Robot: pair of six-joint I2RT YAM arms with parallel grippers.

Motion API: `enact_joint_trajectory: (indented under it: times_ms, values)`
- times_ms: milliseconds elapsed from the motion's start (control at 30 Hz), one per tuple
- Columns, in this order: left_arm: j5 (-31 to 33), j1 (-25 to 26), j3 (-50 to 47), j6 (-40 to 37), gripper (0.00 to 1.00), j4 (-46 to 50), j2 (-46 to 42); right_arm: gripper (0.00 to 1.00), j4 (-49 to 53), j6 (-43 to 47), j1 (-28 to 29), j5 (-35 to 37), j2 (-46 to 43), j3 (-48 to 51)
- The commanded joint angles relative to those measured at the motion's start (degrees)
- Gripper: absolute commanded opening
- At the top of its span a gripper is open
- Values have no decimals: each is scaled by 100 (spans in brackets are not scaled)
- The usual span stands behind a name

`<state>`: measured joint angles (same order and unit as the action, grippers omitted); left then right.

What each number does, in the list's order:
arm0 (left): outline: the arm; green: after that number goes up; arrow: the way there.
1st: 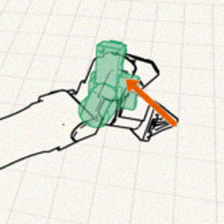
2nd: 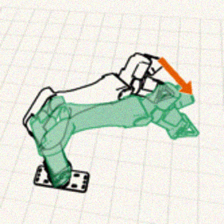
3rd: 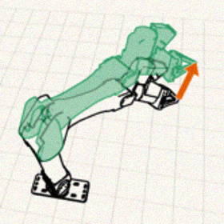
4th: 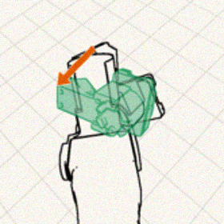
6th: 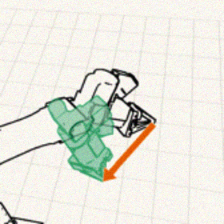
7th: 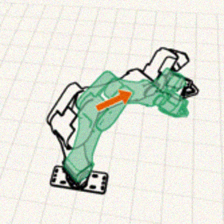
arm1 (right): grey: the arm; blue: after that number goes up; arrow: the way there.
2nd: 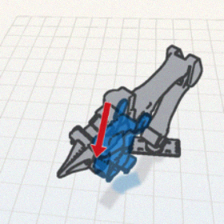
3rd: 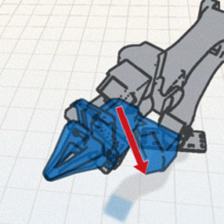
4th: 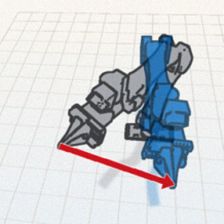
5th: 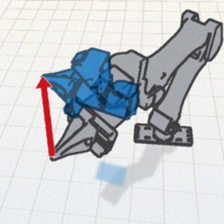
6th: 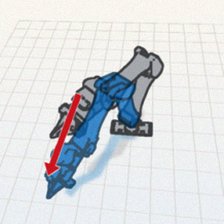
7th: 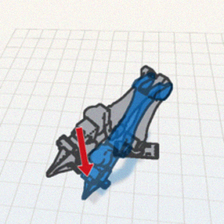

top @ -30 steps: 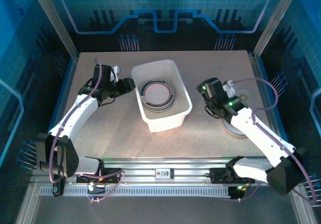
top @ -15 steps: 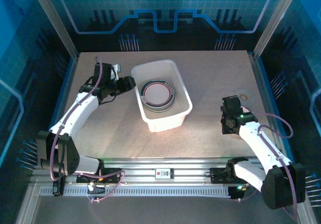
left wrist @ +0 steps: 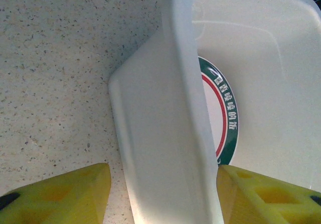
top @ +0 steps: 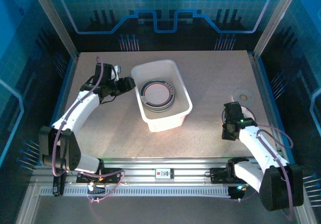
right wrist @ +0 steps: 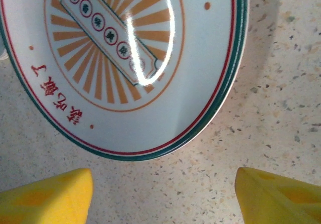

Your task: Place the plates into the plastic bin on the countertop

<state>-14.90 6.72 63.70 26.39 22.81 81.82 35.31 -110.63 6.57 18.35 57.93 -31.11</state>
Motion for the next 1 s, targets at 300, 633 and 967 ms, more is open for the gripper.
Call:
enact_joint_trajectory:
  times_ms: [300,633,967]
  values:
    - [-148,-107,114,-205,59,57,9,64,-574,-300,-284,236,274,297]
    - [-119,-106,134,-137,59,101,-19,61,-1031,-304,-353,176,680,426]
    - [-94,-101,90,-42,59,92,-83,39,-1417,-319,-453,260,892,659]
